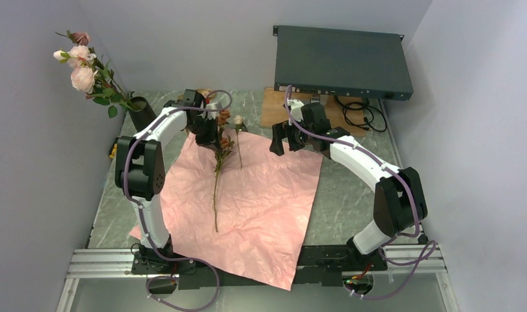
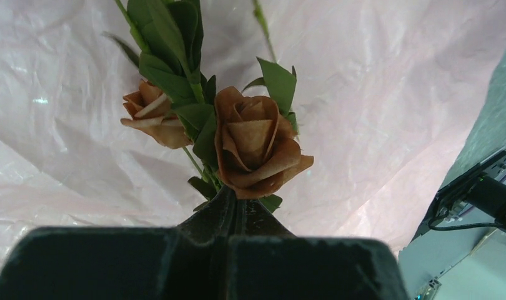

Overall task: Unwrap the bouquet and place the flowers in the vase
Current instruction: Pick up the fake flower from the wrapping paper.

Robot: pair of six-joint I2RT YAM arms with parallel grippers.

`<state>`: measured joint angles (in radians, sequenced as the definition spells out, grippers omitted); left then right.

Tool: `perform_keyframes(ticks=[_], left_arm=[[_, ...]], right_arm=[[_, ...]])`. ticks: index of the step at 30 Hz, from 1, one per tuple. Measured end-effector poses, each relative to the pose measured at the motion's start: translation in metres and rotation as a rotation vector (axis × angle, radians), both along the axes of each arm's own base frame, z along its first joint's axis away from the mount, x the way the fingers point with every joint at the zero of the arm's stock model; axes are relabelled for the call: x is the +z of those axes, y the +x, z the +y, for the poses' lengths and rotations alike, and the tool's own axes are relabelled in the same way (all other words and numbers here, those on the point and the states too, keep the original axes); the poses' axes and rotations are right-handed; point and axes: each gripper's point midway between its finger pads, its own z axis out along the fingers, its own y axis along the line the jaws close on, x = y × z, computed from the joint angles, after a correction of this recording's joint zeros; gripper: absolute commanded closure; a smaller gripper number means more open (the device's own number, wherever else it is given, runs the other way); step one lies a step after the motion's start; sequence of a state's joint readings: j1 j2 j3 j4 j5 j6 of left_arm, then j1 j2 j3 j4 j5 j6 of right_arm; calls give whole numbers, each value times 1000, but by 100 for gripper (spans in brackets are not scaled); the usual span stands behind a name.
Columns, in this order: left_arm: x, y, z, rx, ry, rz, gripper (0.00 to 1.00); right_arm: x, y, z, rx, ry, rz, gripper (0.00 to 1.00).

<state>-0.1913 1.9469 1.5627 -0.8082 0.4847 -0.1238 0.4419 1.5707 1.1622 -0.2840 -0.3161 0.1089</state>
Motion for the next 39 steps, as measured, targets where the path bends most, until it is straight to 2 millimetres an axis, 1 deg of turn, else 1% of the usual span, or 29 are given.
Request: perform_keyframes(ticks=[1,4,5,7,9,13,16,18,22,26,32,34,36,39], left_arm=[[-5,-3,2,0,15,17,95],[-16,-6,8,0,50,44,66],[-20,-6,9,3,58,52,58],[-28,-6,12,-5,79,66,49],[-37,-6,13,-3,93,94,46],[-50,-7,16,3,115,135,48],[-51,-5,17,5,124,143,54],[-51,-4,17,7,130,142,62],[-54,-1,19,13,143,142,83],[-54,1,22,18,163,139,100],[-45,10,26,27,165,103,100],[-35,12,28,29,161,75,100],[-19,16,29,31,153,29,100],[21,26,29,31,130,-105,100]], right_arm=[[0,0,0,0,0,0,0],[0,0,0,1,0,0,0],[0,0,0,1,1,1,0],[0,0,0,2,1,1,0],[0,0,0,3,2,1,0],[0,0,0,3,2,1,0],[0,0,0,3,2,1,0],[0,0,0,3,2,1,0],[0,0,0,3,2,0,0],[0,0,0,2,2,0,0],[0,0,1,0,5,3,0],[0,0,1,1,5,2,0],[1,0,1,2,7,0,0],[2,1,2,4,12,-4,0]])
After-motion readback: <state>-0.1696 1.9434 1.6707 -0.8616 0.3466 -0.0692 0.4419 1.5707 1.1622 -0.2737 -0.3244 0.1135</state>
